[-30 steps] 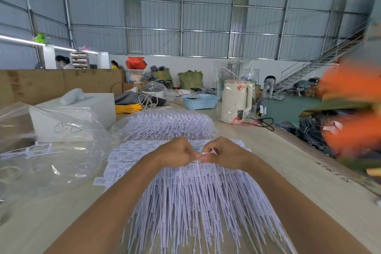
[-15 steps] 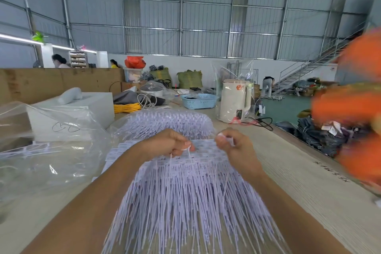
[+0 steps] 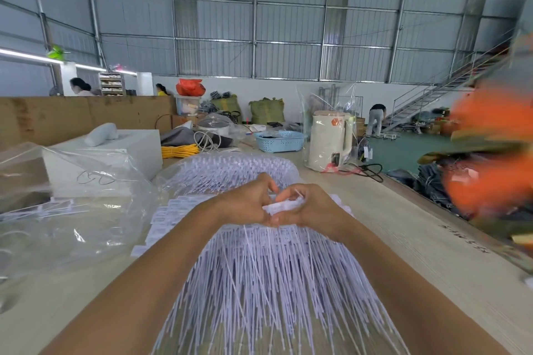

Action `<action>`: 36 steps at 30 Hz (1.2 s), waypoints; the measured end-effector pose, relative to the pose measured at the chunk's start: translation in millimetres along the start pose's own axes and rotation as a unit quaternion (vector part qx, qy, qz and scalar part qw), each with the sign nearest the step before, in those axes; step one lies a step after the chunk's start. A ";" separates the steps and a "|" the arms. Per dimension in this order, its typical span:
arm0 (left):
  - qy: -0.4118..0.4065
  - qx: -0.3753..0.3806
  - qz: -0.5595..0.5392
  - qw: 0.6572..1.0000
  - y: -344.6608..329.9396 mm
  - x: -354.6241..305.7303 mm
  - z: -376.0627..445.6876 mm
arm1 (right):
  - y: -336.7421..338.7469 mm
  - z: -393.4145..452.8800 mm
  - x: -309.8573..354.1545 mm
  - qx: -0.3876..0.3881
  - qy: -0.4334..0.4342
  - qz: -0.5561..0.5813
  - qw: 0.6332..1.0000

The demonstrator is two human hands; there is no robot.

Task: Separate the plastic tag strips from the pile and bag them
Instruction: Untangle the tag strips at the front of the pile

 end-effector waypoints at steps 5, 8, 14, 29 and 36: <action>0.017 -0.004 -0.012 1.000 4.2 10.0 0.5 | 0.7 2.5 -0.9 -0.038 0.011 -0.012 0.999; 0.011 -0.002 -0.016 1.000 2.8 14.6 0.9 | -3.3 4.1 0.9 -0.020 -0.003 -0.037 0.999; 0.029 -0.038 0.040 0.998 4.1 24.9 -3.5 | -3.5 2.9 -1.3 0.030 -0.049 -0.061 0.996; 0.083 -0.103 -0.248 0.960 -6.9 35.1 -7.9 | -20.4 -2.9 7.6 -0.084 0.197 -0.315 0.925; 0.127 0.025 -0.426 0.896 -7.9 32.2 -14.7 | -12.5 -7.6 5.2 -0.123 0.176 -0.186 0.959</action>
Point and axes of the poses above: each hand's wrist, its own z-axis towards the middle knuckle, its own y-axis out of the back of the hand, x = y × z, the point moved 3 cm from there along z, towards the middle knuckle
